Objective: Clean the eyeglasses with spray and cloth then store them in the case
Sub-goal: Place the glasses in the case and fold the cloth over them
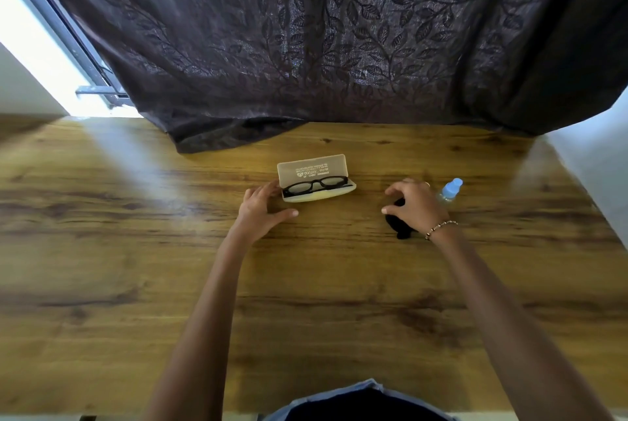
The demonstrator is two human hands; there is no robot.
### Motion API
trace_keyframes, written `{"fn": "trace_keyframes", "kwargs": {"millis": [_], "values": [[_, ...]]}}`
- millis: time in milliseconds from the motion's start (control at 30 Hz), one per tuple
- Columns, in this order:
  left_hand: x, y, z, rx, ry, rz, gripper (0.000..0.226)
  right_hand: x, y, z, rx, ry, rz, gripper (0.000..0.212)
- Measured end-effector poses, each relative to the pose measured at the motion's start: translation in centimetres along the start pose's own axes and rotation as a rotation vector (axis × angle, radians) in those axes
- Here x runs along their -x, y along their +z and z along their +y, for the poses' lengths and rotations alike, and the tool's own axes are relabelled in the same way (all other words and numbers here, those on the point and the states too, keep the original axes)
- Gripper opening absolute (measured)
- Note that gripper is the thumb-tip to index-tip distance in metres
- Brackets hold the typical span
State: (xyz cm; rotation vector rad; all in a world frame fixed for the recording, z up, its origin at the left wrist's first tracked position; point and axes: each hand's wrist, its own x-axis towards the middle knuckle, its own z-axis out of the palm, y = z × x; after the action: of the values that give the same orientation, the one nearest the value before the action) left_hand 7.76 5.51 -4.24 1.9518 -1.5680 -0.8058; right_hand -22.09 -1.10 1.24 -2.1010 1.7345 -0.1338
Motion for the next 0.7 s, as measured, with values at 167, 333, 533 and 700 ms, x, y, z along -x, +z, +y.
{"fn": "trace_keyframes", "kwargs": {"millis": [167,333,533,700], "values": [[0.5,-0.3,0.4,-0.002,0.006,0.105,0.087,0.1,0.5,-0.2,0.057,0.022,-0.008,0.031],[2.8,0.9,4.5,0.133,0.198,0.511,0.049,0.0,0.4,-0.9,-0.523,0.076,-0.045,0.029],[4.2,4.7,8.6,0.108,0.33,0.161,0.034,0.1,0.0,-1.0,-0.892,0.084,-0.149,0.032],[3.9,6.2,10.2,0.308,0.278,-0.111,0.036,0.3,-0.5,-1.0,-1.318,-0.011,-0.296,0.035]]}}
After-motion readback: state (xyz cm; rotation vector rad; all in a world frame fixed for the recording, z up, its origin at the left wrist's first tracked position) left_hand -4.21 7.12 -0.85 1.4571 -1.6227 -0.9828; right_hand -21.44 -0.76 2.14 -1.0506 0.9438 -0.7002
